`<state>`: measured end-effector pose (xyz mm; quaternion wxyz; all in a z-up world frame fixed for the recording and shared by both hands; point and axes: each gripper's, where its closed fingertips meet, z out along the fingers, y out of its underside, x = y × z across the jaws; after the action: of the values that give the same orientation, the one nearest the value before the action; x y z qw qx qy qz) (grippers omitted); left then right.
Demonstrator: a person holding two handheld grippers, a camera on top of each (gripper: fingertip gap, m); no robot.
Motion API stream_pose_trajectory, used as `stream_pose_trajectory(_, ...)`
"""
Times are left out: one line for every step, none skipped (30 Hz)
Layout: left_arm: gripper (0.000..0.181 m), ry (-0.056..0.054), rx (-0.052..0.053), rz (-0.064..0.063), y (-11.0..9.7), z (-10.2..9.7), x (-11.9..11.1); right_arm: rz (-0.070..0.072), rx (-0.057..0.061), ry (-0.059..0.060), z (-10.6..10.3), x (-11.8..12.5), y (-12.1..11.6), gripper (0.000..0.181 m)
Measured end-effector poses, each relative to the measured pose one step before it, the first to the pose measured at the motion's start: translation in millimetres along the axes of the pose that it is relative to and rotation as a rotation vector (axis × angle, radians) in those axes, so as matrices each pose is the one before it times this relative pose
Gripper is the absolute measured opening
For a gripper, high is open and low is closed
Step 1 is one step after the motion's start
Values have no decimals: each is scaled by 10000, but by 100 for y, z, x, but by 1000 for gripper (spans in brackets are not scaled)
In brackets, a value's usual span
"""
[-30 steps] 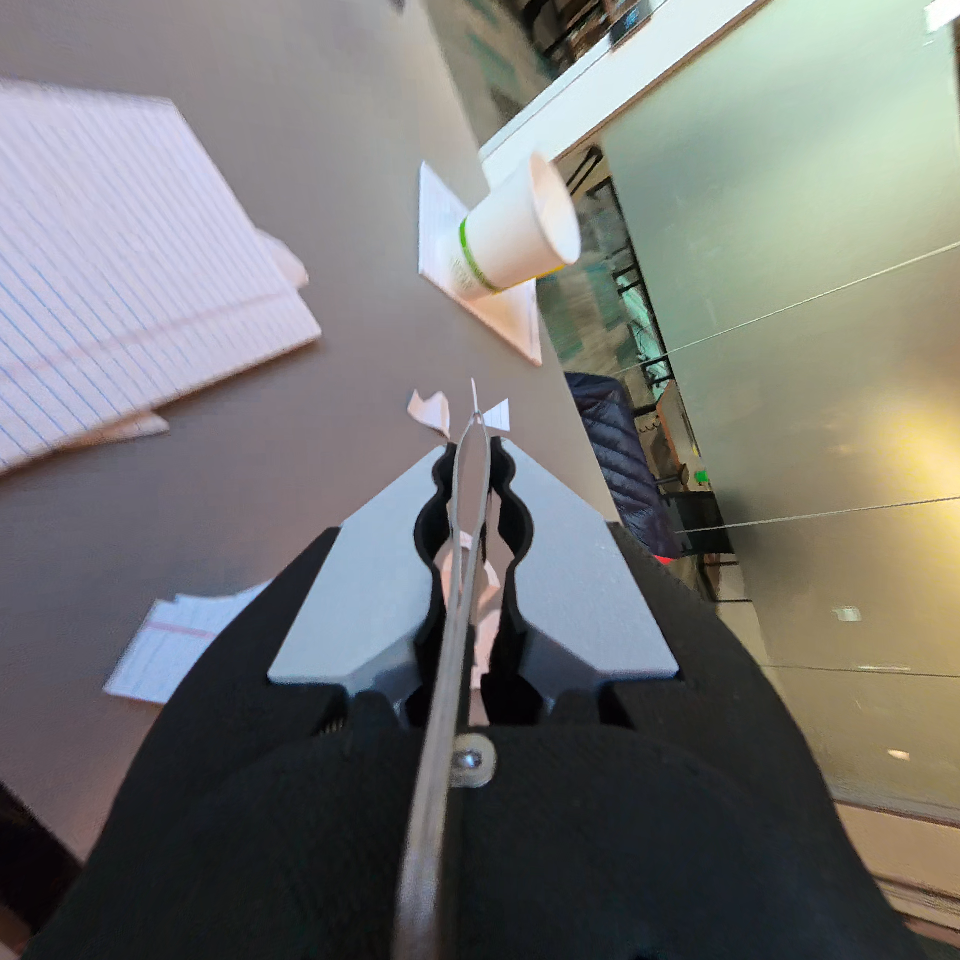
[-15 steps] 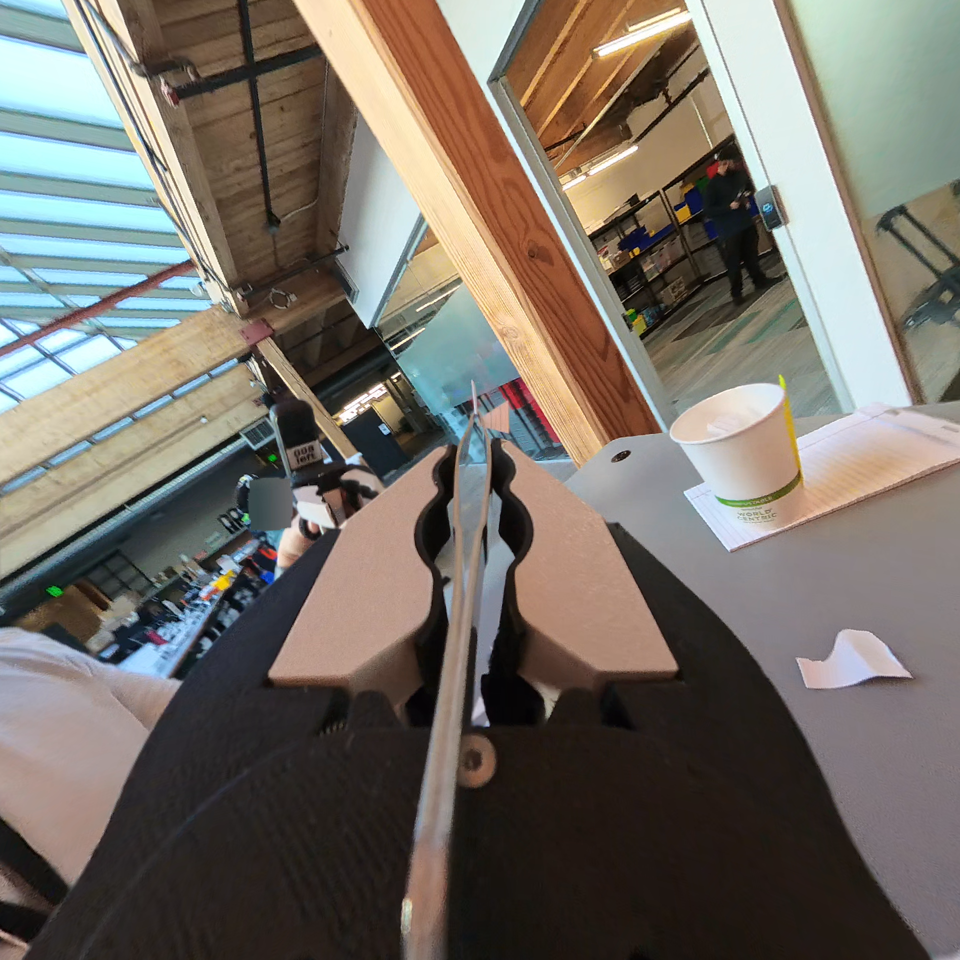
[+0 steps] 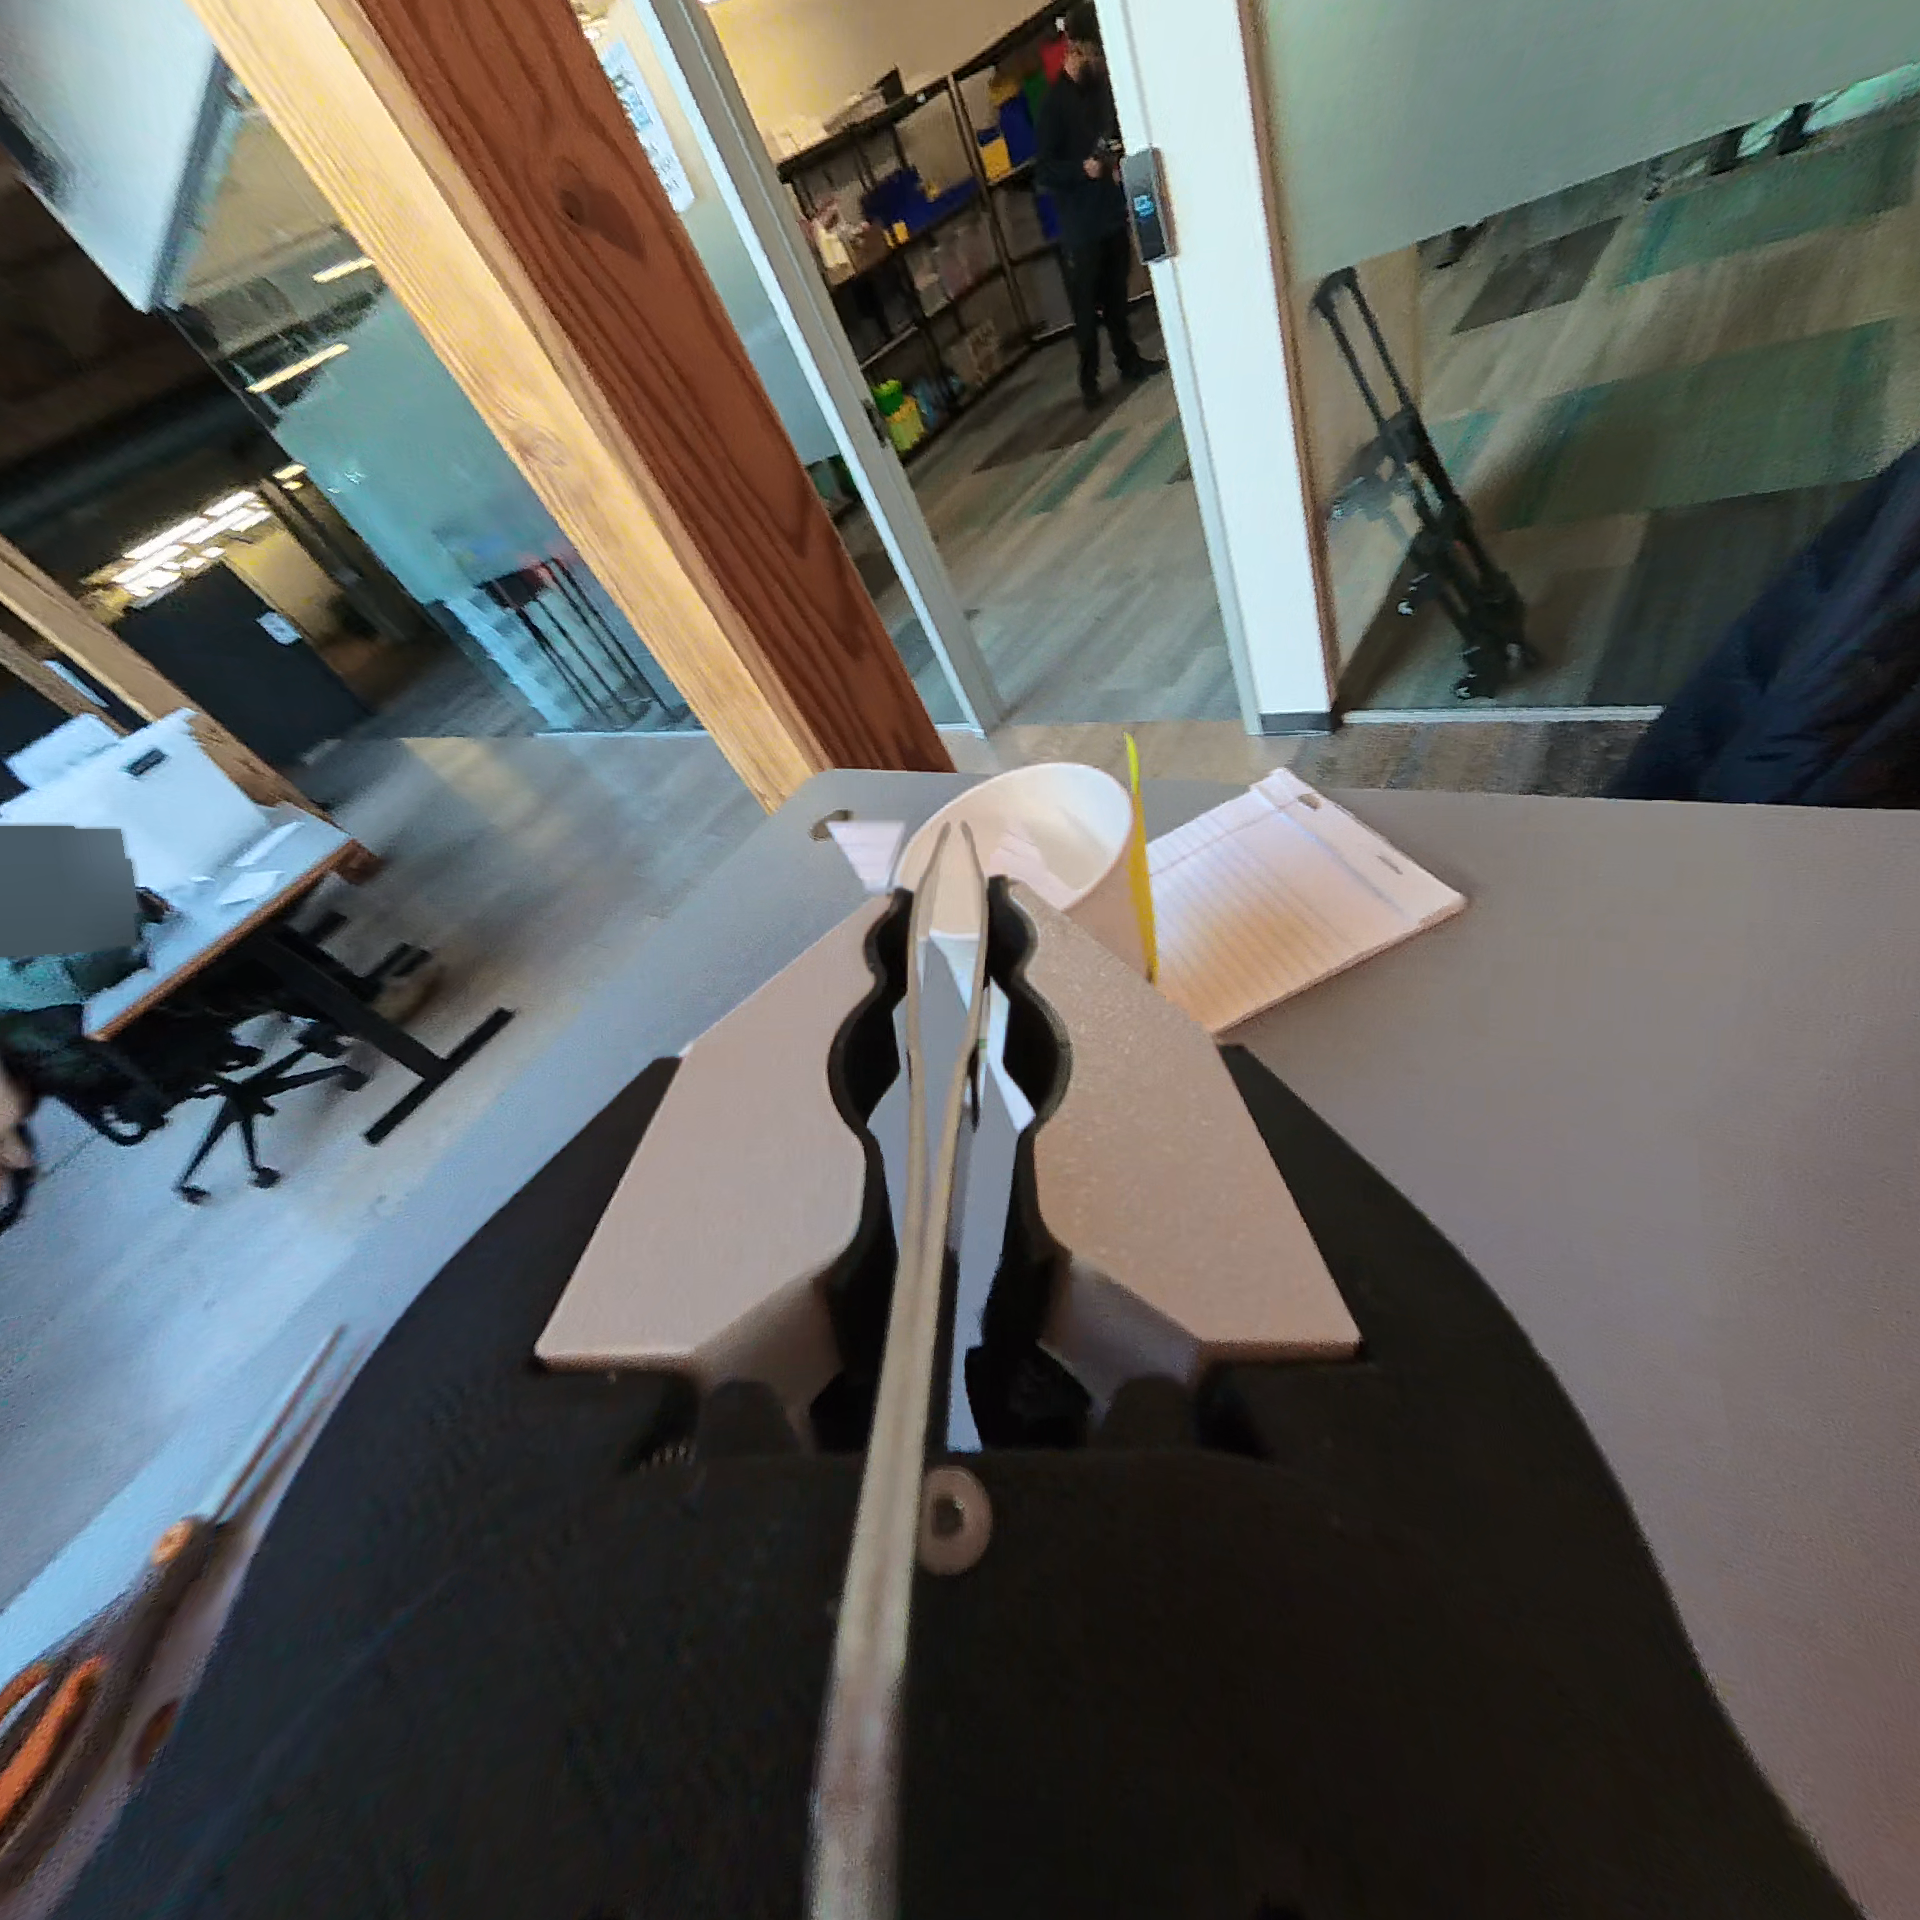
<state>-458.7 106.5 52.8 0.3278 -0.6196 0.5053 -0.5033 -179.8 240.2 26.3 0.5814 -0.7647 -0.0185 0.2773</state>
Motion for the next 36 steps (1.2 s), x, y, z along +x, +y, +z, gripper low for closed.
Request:
stream_pose_trajectory(47,-12,33,16,-41,-101,5,-144,28,238,203,409,10,12)
stream_pose_trajectory(47,-7,33,6,-39,-89,6,-50,-2,1,161,42,24,13)
stream_pose_trajectory(47,-4,31,-3,-30,-89,4,49,87,-133,66,-226,-77,13)
stream_pose_trajectory(47,-8,20,-9,-15,-76,-10,1,185,-124,-76,-349,-227,14)
stream_pose_trajectory(47,-21,6,-11,21,-71,-33,-149,238,-134,-207,-492,-343,15)
stream_pose_trajectory(47,-31,0,-10,29,-75,-48,-310,267,-152,-340,-650,-435,15)
stream_pose_trajectory(48,-26,2,-14,27,-53,-51,-407,235,-138,-443,-716,-437,16)
stream_pose_trajectory(48,-18,5,-23,29,-49,-46,-450,189,-172,-570,-855,-350,17)
stream_pose_trajectory(48,-9,6,-25,15,-41,-29,-448,186,-269,-634,-1016,-256,17)
stream_pose_trajectory(48,-2,5,-13,7,-34,-16,-414,46,-289,-614,-1012,74,18)
stream_pose_trajectory(48,-8,7,0,-1,-35,-20,-301,-186,-120,-584,-719,558,19)
stream_pose_trajectory(48,-15,7,0,-6,-15,-30,-167,-286,55,-497,-410,934,19)
stream_pose_trajectory(47,-11,5,-7,-15,11,-30,-126,-322,110,-352,-232,1227,19)
stream_pose_trajectory(48,-1,2,-14,-13,40,-23,-116,-411,191,-201,-15,1506,19)
stream_pose_trajectory(48,6,-11,-18,24,68,-20,-86,-507,395,-35,372,1716,20)
stream_pose_trajectory(48,10,-38,-18,54,109,-16,-102,-482,423,114,492,1665,19)
stream_pose_trajectory(48,12,-64,-13,99,135,-15,-106,-379,230,218,243,1408,19)
stream_pose_trajectory(48,3,-76,-6,129,131,-15,-172,-172,23,275,-90,946,19)
stream_pose_trajectory(48,-3,-77,-1,117,127,-3,-206,-120,-63,273,-231,692,19)
stream_pose_trajectory(48,-1,-68,6,100,100,21,-272,-116,35,241,-124,510,19)
stream_pose_trajectory(48,-3,-52,14,74,69,28,-519,66,-16,160,-346,118,19)
stream_pose_trajectory(48,-9,-34,21,40,47,21,-714,100,-169,136,-704,-78,19)
stream_pose_trajectory(48,-6,-15,21,11,18,8,-739,-31,-213,210,-849,-19,19)
stream_pose_trajectory(48,4,3,12,-13,9,9,-780,-182,-146,311,-768,88,19)
stream_pose_trajectory(48,12,16,-1,-31,19,-1,-709,-282,-4,413,-506,159,19)
stream_pose_trajectory(48,16,13,-17,-29,16,-26,-591,-293,188,442,-146,142,19)
stream_pose_trajectory(48,13,-4,-26,4,28,-39,-446,-216,209,455,6,53,19)
stream_pose_trajectory(48,3,-18,-20,37,44,-54,-298,-155,124,451,9,16,19)
stream_pose_trajectory(48,-11,-23,-9,41,39,-60,-174,-162,145,467,137,83,19)
stream_pose_trajectory(48,-14,-27,-5,58,41,-59,-78,-197,40,514,71,210,19)
stream_pose_trajectory(48,-5,-29,-7,55,27,-43,4,-204,-94,509,-84,261,19)
stream_pose_trajectory(48,-8,-25,-6,46,18,-35,57,-132,-114,448,-124,180,19)
stream_pose_trajectory(48,-21,-13,-5,31,-5,-51,61,-48,63,311,120,60,18)
stream_pose_trajectory(48,-25,-4,-10,31,-26,-44,70,-86,64,136,132,24,16)
stream_pose_trajectory(48,-20,0,-14,20,-46,-41,22,59,-82,-210,-123,-386,14)
stream_pose_trajectory(48,-18,4,-7,21,-72,-21,-108,624,113,-738,-18,-1432,13)
